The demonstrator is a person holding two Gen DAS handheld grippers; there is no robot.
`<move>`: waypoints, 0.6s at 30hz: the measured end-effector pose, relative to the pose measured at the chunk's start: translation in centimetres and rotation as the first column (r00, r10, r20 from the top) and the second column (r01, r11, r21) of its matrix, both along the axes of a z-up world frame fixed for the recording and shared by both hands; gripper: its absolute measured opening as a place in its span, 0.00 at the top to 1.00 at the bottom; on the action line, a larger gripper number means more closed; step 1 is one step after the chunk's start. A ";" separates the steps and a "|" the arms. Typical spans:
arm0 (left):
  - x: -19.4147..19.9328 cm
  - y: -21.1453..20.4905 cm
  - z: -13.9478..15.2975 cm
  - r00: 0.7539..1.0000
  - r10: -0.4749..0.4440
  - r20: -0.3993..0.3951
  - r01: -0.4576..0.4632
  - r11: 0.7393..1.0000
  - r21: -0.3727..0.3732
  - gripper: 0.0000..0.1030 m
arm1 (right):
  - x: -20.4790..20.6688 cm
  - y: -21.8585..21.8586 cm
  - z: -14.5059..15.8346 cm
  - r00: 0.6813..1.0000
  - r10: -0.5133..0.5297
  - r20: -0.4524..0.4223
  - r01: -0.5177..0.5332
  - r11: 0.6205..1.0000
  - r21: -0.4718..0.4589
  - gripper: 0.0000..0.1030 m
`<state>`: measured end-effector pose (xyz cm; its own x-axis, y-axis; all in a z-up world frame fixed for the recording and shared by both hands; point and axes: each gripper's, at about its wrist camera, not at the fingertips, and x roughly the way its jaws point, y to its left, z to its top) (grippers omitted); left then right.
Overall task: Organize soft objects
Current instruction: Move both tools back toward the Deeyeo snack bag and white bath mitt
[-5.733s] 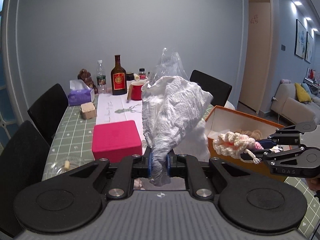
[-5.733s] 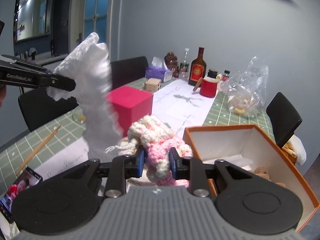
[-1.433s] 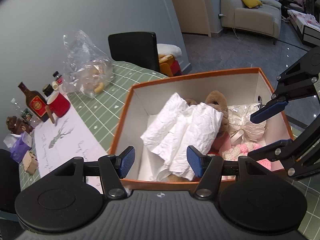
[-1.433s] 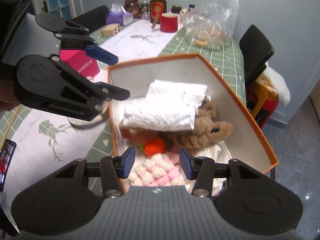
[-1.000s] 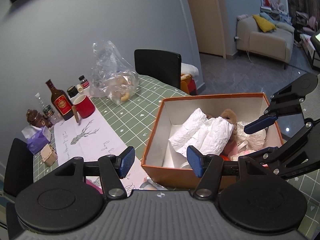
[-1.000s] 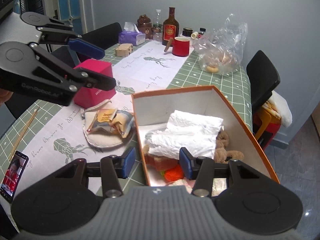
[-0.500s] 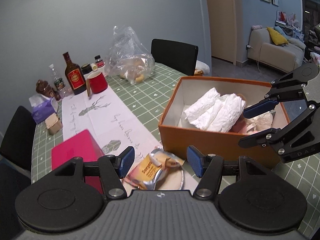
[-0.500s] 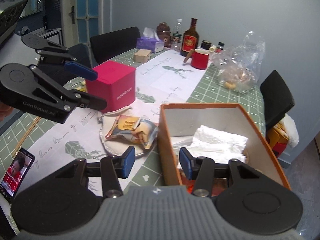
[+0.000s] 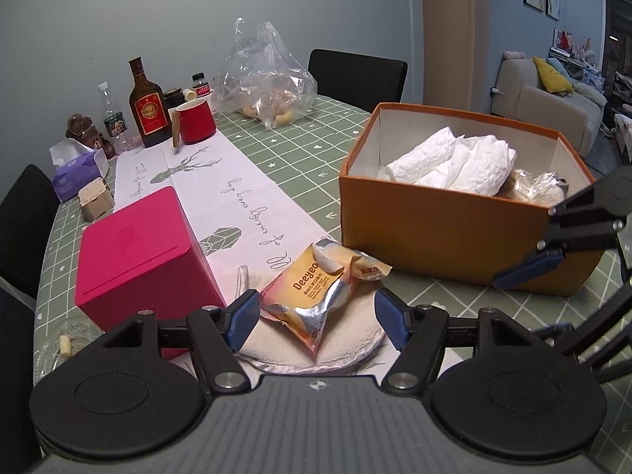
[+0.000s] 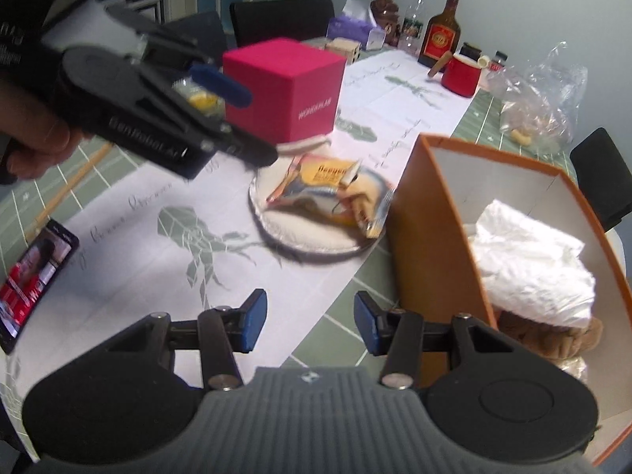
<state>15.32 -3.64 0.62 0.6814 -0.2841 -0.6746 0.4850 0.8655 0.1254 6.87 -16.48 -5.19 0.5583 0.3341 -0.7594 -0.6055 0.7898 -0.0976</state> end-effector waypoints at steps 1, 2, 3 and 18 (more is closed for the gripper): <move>0.4 0.0 -0.4 1.000 -0.002 -0.002 0.002 1.000 0.003 0.22 | 0.1 0.4 -0.6 1.000 0.006 -0.008 -0.006 1.000 -0.015 0.53; 0.7 0.0 -0.8 1.000 -0.005 -0.006 0.005 1.000 0.008 0.22 | 0.1 0.6 -1.0 1.000 0.013 -0.016 -0.013 1.000 -0.027 0.53; 1.0 -0.1 -1.2 1.000 -0.011 -0.009 0.011 1.000 0.017 0.22 | 0.1 0.9 -1.4 1.000 0.017 -0.020 -0.018 0.999 -0.037 0.53; 6.5 -2.6 -6.6 0.988 -0.148 -0.043 0.153 0.974 0.169 0.15 | 1.9 1.2 -2.0 0.999 -0.001 -0.043 0.000 1.000 -0.030 0.51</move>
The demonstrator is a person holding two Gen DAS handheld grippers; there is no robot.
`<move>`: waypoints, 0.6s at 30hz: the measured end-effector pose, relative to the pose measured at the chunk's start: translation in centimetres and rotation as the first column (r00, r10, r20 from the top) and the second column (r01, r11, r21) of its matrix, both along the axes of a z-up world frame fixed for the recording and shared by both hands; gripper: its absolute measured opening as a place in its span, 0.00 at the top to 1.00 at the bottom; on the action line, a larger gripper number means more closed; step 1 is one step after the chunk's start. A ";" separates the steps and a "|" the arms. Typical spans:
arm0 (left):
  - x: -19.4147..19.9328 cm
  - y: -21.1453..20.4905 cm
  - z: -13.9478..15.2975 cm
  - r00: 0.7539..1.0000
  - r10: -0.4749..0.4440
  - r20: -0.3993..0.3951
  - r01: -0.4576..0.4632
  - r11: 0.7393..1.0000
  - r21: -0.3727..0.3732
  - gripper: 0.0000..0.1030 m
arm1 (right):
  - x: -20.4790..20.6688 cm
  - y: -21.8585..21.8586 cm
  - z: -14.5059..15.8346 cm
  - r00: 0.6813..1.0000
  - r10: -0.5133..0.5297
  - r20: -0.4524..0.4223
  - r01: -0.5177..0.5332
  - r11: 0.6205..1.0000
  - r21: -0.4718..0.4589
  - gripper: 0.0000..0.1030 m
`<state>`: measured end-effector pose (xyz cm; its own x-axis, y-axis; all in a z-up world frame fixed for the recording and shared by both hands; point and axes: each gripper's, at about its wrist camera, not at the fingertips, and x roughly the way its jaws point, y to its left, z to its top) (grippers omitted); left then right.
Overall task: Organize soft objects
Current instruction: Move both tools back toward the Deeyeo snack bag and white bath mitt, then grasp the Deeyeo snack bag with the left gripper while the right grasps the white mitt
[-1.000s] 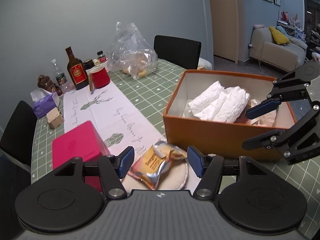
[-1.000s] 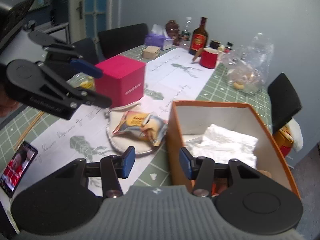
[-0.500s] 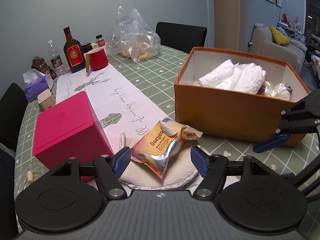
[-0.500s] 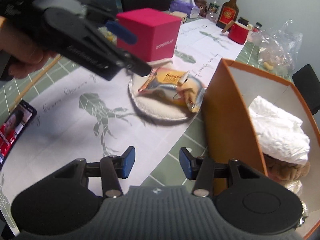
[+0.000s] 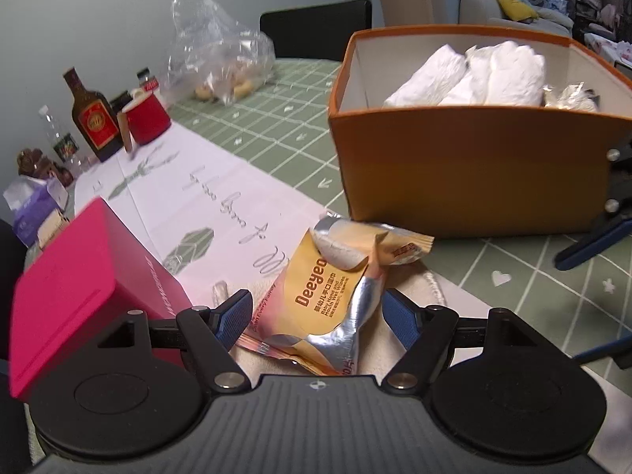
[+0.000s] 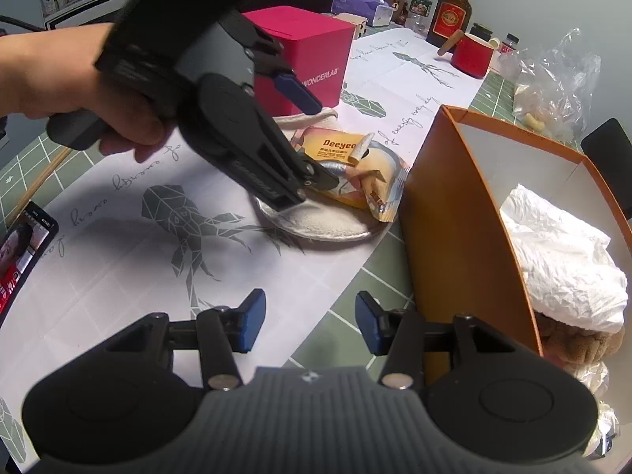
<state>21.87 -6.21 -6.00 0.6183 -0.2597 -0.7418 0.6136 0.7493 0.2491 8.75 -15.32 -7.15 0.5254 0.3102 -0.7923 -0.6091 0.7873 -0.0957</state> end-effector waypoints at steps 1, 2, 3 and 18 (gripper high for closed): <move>0.3 0.0 -0.3 1.000 0.001 -0.015 -0.001 1.000 -0.011 0.15 | 0.1 0.0 -0.1 1.000 0.000 -0.002 0.000 1.000 -0.001 0.51; 0.5 -0.1 -0.6 1.000 -0.001 -0.024 0.001 1.000 -0.019 0.15 | 0.2 0.0 -0.2 1.000 -0.001 -0.004 0.001 1.000 -0.003 0.51; 0.6 -0.2 -1.0 1.000 -0.001 -0.024 0.001 1.000 -0.016 0.15 | 0.3 0.0 -0.2 1.000 -0.002 -0.005 0.002 1.000 -0.004 0.51; 1.1 0.9 -1.5 0.989 0.083 -0.121 -0.095 0.990 -0.104 0.34 | 1.4 0.6 -1.8 0.998 -0.037 0.046 0.039 0.998 -0.045 0.46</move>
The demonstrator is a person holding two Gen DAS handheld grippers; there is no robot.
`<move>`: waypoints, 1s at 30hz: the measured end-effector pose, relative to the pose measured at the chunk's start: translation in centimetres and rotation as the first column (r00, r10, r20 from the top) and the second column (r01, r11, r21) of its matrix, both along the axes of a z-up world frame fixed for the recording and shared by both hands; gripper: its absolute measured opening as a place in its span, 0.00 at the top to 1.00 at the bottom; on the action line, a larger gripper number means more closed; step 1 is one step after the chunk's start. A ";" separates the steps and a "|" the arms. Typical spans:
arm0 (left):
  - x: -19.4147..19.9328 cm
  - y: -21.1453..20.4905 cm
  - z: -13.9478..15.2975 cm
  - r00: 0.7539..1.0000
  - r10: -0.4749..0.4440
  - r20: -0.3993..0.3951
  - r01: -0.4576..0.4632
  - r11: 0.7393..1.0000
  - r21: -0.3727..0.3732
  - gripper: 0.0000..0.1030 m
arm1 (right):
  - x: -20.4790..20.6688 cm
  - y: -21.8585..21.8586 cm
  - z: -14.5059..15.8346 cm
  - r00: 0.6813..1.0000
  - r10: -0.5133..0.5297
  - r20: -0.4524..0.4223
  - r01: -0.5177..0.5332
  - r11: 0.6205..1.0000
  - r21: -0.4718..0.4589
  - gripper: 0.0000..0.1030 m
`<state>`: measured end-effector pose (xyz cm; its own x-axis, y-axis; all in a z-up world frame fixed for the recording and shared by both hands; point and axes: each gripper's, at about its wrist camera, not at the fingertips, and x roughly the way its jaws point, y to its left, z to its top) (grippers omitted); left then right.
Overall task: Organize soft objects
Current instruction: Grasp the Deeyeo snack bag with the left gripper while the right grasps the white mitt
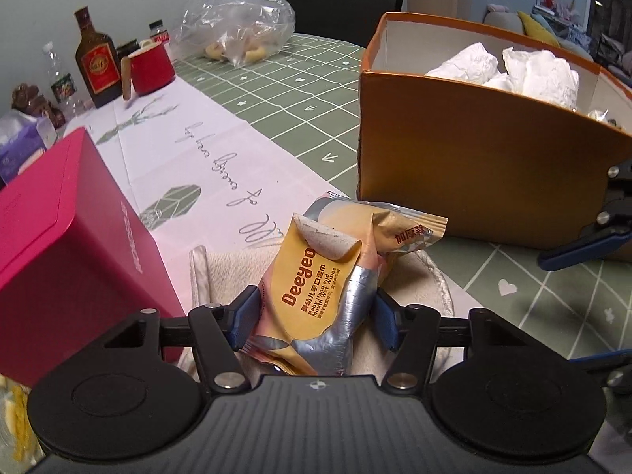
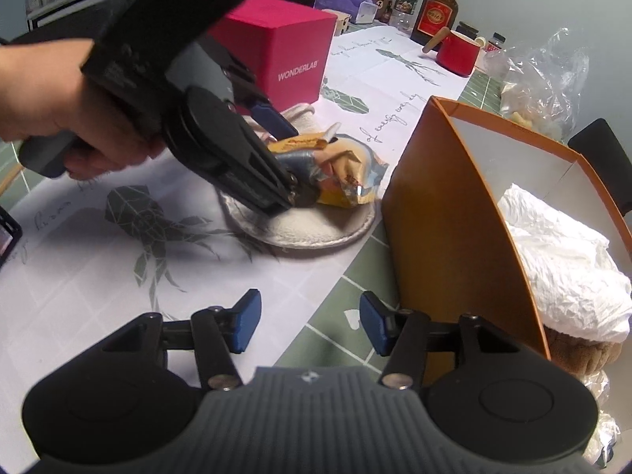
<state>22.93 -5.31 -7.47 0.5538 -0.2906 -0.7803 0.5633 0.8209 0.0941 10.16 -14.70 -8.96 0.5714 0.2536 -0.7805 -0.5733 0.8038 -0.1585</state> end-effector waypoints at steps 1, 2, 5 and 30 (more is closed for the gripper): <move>-0.1 0.1 0.1 1.000 0.003 -0.012 -0.003 1.000 -0.008 0.34 | 0.0 0.1 -0.1 1.000 0.005 0.008 -0.005 1.000 -0.008 0.45; -0.3 0.2 0.2 1.000 0.005 -0.022 -0.005 1.000 -0.014 0.34 | -0.1 0.3 -0.2 1.000 0.011 0.011 -0.011 1.000 -0.013 0.45; -0.9 0.6 0.5 0.998 0.019 -0.056 -0.020 0.999 -0.026 0.35 | -0.1 0.5 -0.3 0.999 0.038 0.023 -0.038 0.999 -0.008 0.43; -7.0 12.9 4.3 0.956 0.290 -0.049 -0.294 0.948 -0.123 0.43 | 2.1 3.1 -2.2 0.998 -0.058 0.038 0.052 0.990 0.132 0.26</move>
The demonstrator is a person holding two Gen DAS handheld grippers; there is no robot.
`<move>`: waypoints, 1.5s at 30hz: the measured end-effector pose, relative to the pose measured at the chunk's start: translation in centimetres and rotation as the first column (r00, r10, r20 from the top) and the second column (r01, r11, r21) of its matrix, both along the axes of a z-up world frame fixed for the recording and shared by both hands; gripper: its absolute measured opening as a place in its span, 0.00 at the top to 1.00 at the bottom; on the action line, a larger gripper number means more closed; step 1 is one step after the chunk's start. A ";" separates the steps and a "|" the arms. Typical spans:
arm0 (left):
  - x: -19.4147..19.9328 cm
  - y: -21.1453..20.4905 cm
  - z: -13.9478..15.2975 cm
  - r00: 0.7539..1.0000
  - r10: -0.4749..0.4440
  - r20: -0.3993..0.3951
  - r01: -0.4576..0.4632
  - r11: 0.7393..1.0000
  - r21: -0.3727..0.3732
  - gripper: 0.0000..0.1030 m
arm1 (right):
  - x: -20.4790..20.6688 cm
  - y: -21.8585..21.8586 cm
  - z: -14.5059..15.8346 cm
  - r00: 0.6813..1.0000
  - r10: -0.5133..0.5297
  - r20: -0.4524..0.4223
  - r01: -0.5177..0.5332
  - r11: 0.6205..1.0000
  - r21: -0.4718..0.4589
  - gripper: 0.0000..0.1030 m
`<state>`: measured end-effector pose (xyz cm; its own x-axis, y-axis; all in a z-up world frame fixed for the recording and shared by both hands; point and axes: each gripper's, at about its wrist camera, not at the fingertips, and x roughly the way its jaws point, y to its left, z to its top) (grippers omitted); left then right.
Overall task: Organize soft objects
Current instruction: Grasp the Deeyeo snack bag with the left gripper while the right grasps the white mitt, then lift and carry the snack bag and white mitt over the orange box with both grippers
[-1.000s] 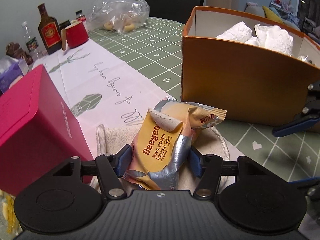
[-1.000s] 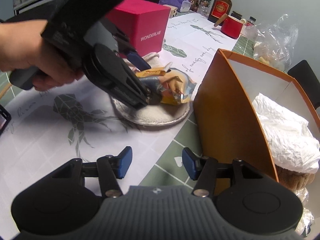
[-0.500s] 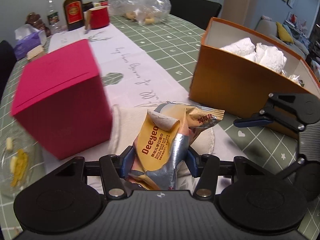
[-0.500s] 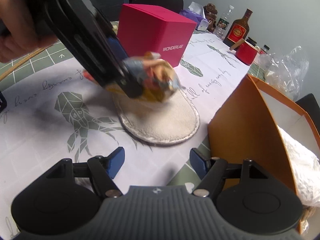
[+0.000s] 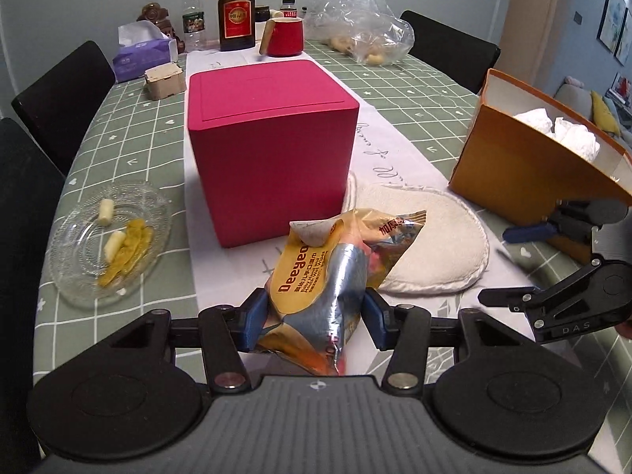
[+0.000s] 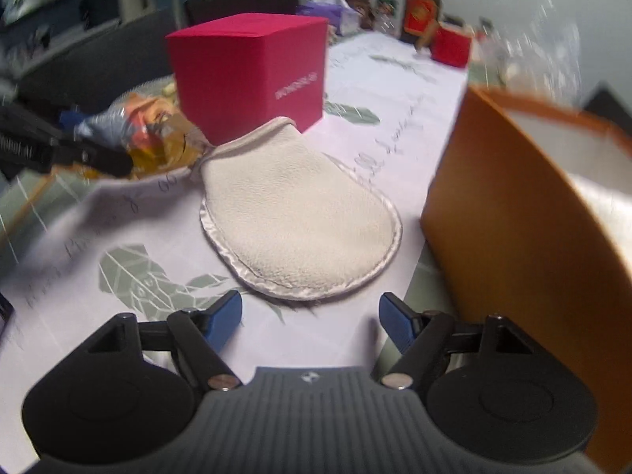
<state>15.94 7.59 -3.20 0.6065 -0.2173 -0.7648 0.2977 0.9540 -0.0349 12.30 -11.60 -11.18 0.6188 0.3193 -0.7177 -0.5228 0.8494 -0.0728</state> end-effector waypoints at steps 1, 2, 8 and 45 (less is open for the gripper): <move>-0.2 0.2 0.1 1.000 0.000 0.002 0.000 1.000 -0.002 0.43 | -0.1 0.4 -0.1 0.999 0.028 0.027 -0.027 0.999 -0.025 0.24; -0.4 0.4 0.1 1.000 0.000 0.004 0.000 1.000 -0.003 0.43 | -0.2 0.7 -0.1 0.998 0.043 0.042 -0.042 0.999 -0.032 0.24; -1.3 1.4 -0.4 1.000 0.003 -0.010 -0.003 1.000 0.001 0.43 | 0.6 1.8 -0.6 0.992 0.068 0.103 -0.066 0.998 -0.021 0.22; -3.2 1.4 1.1 0.999 -0.037 0.020 0.037 0.999 -0.020 0.45 | -1.9 -3.0 6.4 0.997 -0.005 0.078 -0.002 0.995 0.095 0.89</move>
<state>12.74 9.03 -2.08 0.6127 -0.2552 -0.7479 0.3334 0.9415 -0.0482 10.38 -14.62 -4.81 0.6720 0.3830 -0.6338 -0.5174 0.8552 -0.0318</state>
